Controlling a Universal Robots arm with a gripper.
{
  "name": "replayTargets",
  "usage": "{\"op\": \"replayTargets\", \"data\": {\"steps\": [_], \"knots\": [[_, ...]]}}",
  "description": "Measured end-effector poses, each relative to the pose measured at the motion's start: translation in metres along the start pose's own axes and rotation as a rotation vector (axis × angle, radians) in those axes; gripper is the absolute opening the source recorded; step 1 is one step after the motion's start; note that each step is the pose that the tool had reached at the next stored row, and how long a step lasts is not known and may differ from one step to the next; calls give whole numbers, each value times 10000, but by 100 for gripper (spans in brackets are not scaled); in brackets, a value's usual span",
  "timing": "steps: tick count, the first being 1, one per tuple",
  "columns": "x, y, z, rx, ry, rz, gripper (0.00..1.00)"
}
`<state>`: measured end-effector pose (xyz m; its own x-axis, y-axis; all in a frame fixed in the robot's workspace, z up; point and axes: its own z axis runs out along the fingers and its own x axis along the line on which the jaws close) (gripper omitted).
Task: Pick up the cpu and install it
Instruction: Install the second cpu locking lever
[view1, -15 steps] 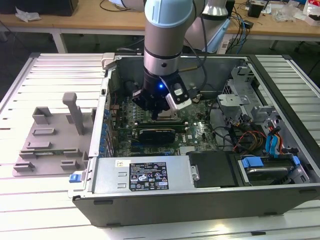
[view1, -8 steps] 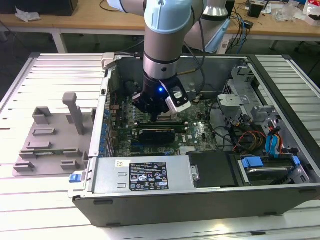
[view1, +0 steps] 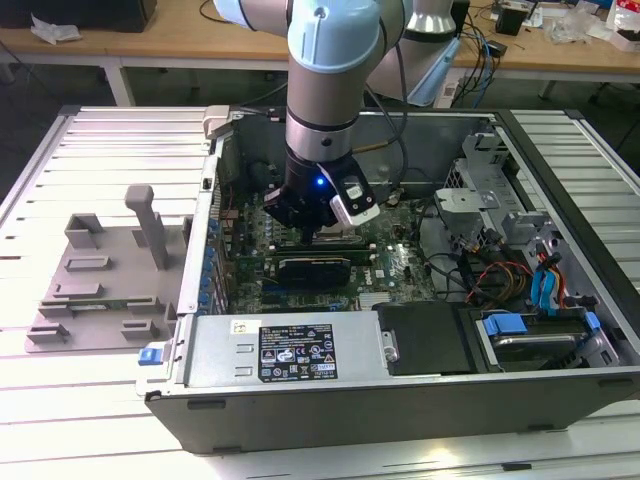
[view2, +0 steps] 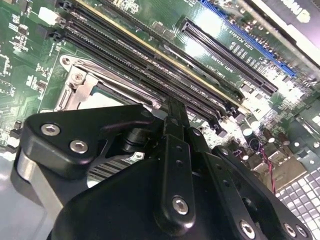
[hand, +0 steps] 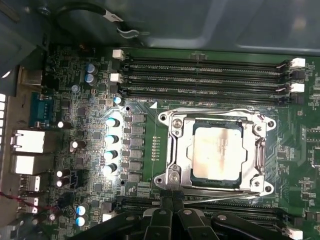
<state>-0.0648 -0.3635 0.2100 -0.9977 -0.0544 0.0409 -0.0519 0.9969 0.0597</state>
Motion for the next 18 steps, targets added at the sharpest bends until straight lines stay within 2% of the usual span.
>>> {"op": "replayTargets", "data": {"steps": [3,5,7,8,14,16,18], "knots": [[0,-1,12,-13,1,-13,11],[1,-1,17,-62,-1,-23,11],[0,-1,27,-172,-7,-44,11],[1,-1,33,-199,-8,-50,11],[8,-3,63,-297,-11,-68,11],[13,-3,72,-367,-16,-72,11],[13,-3,73,-375,-17,-73,11]]}}
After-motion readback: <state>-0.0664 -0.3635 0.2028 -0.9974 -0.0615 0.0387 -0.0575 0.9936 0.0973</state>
